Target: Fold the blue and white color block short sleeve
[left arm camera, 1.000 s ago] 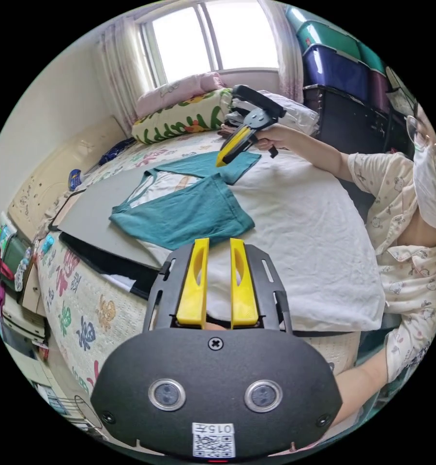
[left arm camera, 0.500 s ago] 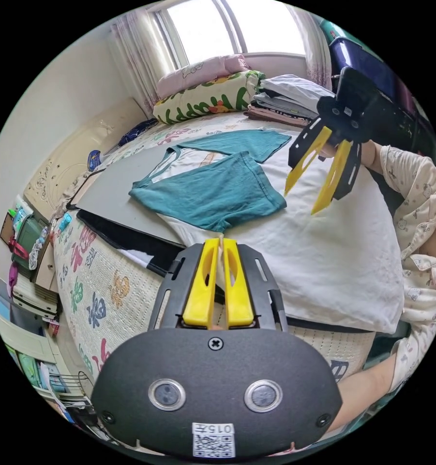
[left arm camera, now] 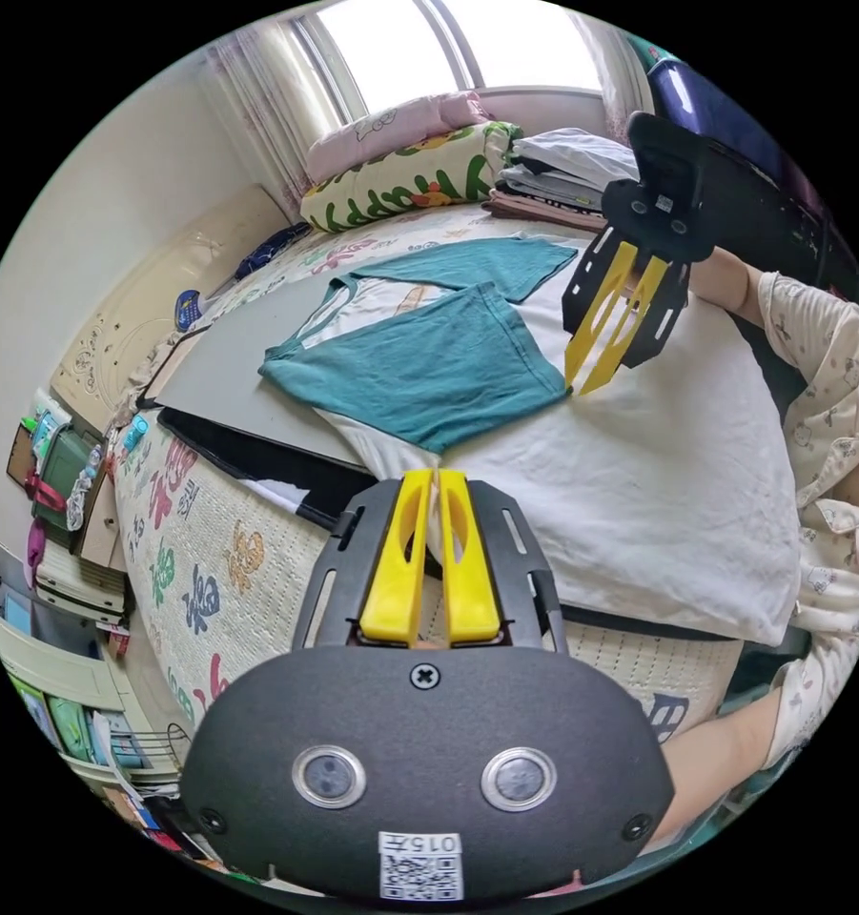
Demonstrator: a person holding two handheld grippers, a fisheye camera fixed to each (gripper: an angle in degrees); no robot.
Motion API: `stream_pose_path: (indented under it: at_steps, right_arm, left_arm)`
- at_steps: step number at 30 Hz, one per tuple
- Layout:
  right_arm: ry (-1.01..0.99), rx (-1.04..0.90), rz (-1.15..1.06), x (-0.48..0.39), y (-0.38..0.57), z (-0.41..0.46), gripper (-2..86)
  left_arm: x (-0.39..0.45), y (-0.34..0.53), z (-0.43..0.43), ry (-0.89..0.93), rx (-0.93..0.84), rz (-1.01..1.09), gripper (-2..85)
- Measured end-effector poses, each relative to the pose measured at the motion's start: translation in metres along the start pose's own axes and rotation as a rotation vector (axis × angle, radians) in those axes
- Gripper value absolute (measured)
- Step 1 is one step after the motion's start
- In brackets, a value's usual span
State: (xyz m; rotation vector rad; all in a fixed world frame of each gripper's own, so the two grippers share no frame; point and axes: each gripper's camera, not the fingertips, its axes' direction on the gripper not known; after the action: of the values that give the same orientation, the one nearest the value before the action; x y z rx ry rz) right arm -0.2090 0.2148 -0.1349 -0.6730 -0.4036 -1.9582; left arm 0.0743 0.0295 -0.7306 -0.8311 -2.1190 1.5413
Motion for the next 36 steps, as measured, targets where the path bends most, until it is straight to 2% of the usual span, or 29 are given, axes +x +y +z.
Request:
stream_pose_path:
  at_steps: [4, 6, 9, 11, 13, 19, 22, 26, 30, 34, 36]
  right_arm:
    - [-0.084, 0.096, 0.068, 0.023, 0.012, -0.063, 8.0]
    - [-0.044, 0.113, 0.117, 0.041, 0.025, -0.087, 8.2]
    - [0.14, 0.132, 0.25, 0.09, 0.049, -0.107, 8.2]
    - [0.27, 0.127, 0.393, 0.151, 0.062, -0.108, 8.2]
    - [0.308, 0.134, 0.505, 0.201, 0.067, -0.105, 8.3]
    - [0.275, 0.111, 0.723, 0.335, 0.051, -0.068, 9.5]
    - [0.346, 0.05, 0.737, 0.363, 0.034, -0.044, 9.9]
    - [0.299, -0.008, 0.711, 0.377, 0.012, -0.015, 10.1]
    - [0.306, -0.087, 0.722, 0.378, 0.003, 0.002, 8.9]
    - [0.343, -0.105, 0.685, 0.348, 0.002, -0.002, 1.3]
    - [0.409, -0.065, 0.643, 0.321, 0.005, -0.017, 0.2]
  left_arm:
    - [-0.002, 0.033, -0.042, 0.006, 0.095, -0.05, 3.6]
    - [-0.012, 0.049, -0.063, -0.027, 0.183, -0.114, 4.1]
    - [-0.063, 0.06, -0.073, -0.042, 0.309, -0.372, 4.9]
    - [-0.11, 0.051, -0.059, -0.047, 0.311, -0.538, 6.1]
    - [-0.14, 0.033, -0.041, -0.053, 0.285, -0.597, 7.2]
    - [-0.227, -0.051, 0.057, 0.0, 0.121, -0.773, 9.7]
    - [-0.243, -0.086, 0.097, -0.076, 0.03, -0.772, 9.2]
    - [-0.262, -0.117, 0.129, -0.085, -0.077, -0.75, 12.5]
    - [-0.261, -0.134, 0.124, -0.069, -0.075, -0.737, 11.0]
    - [-0.235, -0.16, 0.106, 0.004, -0.031, -0.674, 2.8]
    - [-0.204, -0.183, 0.085, -0.08, -0.01, -0.612, 1.8]
